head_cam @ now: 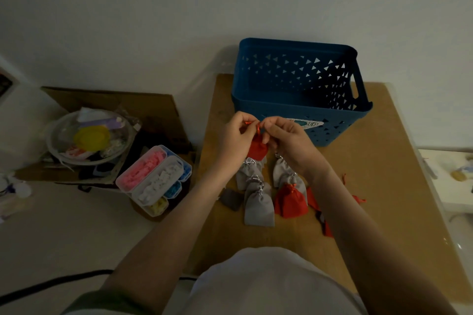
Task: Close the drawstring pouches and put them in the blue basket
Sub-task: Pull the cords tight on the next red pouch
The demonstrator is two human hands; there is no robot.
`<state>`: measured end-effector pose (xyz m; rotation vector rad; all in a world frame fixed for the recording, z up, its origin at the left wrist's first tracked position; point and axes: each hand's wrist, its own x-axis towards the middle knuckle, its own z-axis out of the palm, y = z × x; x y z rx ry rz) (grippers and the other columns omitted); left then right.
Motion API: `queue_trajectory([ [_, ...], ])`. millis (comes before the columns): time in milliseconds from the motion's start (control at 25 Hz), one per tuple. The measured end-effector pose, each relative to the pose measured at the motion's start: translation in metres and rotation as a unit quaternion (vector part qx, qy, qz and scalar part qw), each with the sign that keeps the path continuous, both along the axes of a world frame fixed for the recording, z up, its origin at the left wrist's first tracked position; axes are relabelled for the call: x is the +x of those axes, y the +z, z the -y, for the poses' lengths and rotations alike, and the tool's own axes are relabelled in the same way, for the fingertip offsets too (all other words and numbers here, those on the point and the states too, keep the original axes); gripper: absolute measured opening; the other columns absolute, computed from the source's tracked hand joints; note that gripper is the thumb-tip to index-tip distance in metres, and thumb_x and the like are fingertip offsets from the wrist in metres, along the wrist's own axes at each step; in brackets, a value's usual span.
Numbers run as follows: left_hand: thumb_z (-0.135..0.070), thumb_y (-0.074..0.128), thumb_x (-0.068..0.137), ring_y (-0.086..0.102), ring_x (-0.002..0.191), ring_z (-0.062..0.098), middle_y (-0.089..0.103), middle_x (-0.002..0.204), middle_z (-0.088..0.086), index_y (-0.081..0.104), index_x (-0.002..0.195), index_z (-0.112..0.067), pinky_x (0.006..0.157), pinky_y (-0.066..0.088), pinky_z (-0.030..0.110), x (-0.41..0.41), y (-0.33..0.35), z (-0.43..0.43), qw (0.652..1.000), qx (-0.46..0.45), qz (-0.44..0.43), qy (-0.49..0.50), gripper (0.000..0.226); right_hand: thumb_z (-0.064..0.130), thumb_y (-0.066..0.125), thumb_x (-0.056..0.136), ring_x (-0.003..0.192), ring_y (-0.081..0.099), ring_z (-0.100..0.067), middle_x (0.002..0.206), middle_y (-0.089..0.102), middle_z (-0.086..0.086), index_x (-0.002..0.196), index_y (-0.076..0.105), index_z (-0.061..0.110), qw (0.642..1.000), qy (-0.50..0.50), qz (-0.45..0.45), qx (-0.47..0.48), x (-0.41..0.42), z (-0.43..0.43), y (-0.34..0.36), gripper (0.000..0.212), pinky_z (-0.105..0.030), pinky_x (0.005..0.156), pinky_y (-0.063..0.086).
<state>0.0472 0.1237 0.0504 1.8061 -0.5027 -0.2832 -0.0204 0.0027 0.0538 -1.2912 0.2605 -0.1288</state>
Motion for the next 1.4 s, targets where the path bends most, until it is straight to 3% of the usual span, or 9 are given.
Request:
queue_trajectory([
  [320,-0.017,0.058,0.093,0.061,0.073,0.009,0.064,0.08,-0.001,0.06,0.089,-0.015,0.068,0.051,0.026,-0.002,0.003,-0.002,0.999,-0.048,-0.013,-0.003,0.005,0.011,0.051,0.097,0.047,0.045,-0.005,0.059,0.052,-0.005,0.087,0.057,0.007,0.987,0.008,-0.071,-0.147,-0.001,-0.002,0.005,0.012,-0.014,0.048,0.035],
  [640,-0.023,0.051,0.097,0.051,0.066,0.0,0.055,0.072,-0.009,0.053,0.08,-0.021,0.062,0.039,0.014,-0.008,-0.006,0.006,1.0,0.006,0.001,-0.008,0.017,0.009,0.043,0.099,0.043,0.036,-0.011,0.059,0.055,-0.003,0.083,0.055,0.007,0.999,-0.043,0.014,0.014,0.001,0.0,0.0,0.02,-0.02,0.039,0.021],
  [840,-0.016,0.053,0.095,0.056,0.082,0.001,0.063,0.09,-0.002,0.06,0.093,-0.018,0.069,0.039,0.005,-0.008,-0.011,0.004,0.996,0.043,0.059,-0.048,0.008,0.011,0.046,0.098,0.04,0.035,-0.008,0.055,0.049,-0.001,0.084,0.055,0.008,0.998,-0.056,0.0,0.028,0.0,-0.002,-0.002,0.017,-0.017,0.038,0.026],
  [960,-0.018,0.054,0.095,0.056,0.081,0.006,0.063,0.091,0.0,0.061,0.095,-0.012,0.066,0.039,0.005,-0.004,-0.011,-0.001,0.989,0.097,0.096,-0.056,0.009,0.013,0.05,0.097,0.047,0.043,-0.008,0.058,0.051,-0.002,0.083,0.056,0.01,0.987,-0.077,-0.041,-0.135,0.002,-0.002,0.0,0.015,-0.019,0.047,0.034],
  [1040,-0.018,0.053,0.095,0.051,0.07,0.002,0.058,0.083,-0.003,0.059,0.09,-0.012,0.062,0.037,0.006,0.0,-0.01,-0.006,0.984,0.126,0.121,-0.039,0.01,0.013,0.054,0.096,0.057,0.05,-0.009,0.064,0.055,-0.001,0.083,0.056,0.012,0.946,-0.076,-0.063,-0.308,0.005,0.003,0.0,0.013,-0.023,0.057,0.041],
  [1160,-0.018,0.047,0.098,0.046,0.061,0.003,0.047,0.071,-0.009,0.054,0.087,-0.01,0.057,0.036,0.007,0.003,-0.009,-0.009,0.979,0.135,0.147,-0.03,0.015,0.014,0.054,0.095,0.061,0.051,-0.001,0.068,0.056,0.005,0.085,0.057,0.01,0.916,-0.058,-0.077,-0.388,0.006,0.003,0.005,0.011,-0.014,0.06,0.039],
  [1240,-0.016,0.05,0.097,0.048,0.064,0.004,0.051,0.074,-0.008,0.056,0.089,-0.006,0.058,0.037,0.007,0.002,-0.009,-0.009,0.979,0.11,0.169,-0.023,0.014,0.013,0.05,0.097,0.059,0.05,-0.002,0.068,0.055,0.002,0.089,0.056,0.005,0.946,-0.044,-0.068,-0.314,0.004,-0.001,0.009,0.013,-0.012,0.058,0.037],
  [1320,-0.012,0.054,0.095,0.053,0.07,0.002,0.057,0.081,-0.003,0.059,0.095,-0.004,0.063,0.04,0.006,-0.001,-0.006,-0.008,0.985,0.065,0.157,-0.013,0.009,0.01,0.046,0.099,0.062,0.049,-0.014,0.068,0.053,-0.005,0.088,0.054,0.003,0.986,-0.023,-0.034,-0.159,0.002,-0.007,0.014,0.015,-0.02,0.057,0.038],
  [1400,-0.008,0.056,0.093,0.056,0.072,-0.004,0.061,0.084,-0.001,0.061,0.099,-0.003,0.065,0.042,0.005,-0.004,-0.002,-0.008,0.989,0.023,0.143,-0.006,0.009,0.007,0.044,0.099,0.057,0.047,-0.014,0.066,0.053,-0.007,0.084,0.053,0.005,0.998,-0.006,-0.001,-0.058,0.002,-0.007,0.017,0.017,-0.021,0.051,0.037],
])
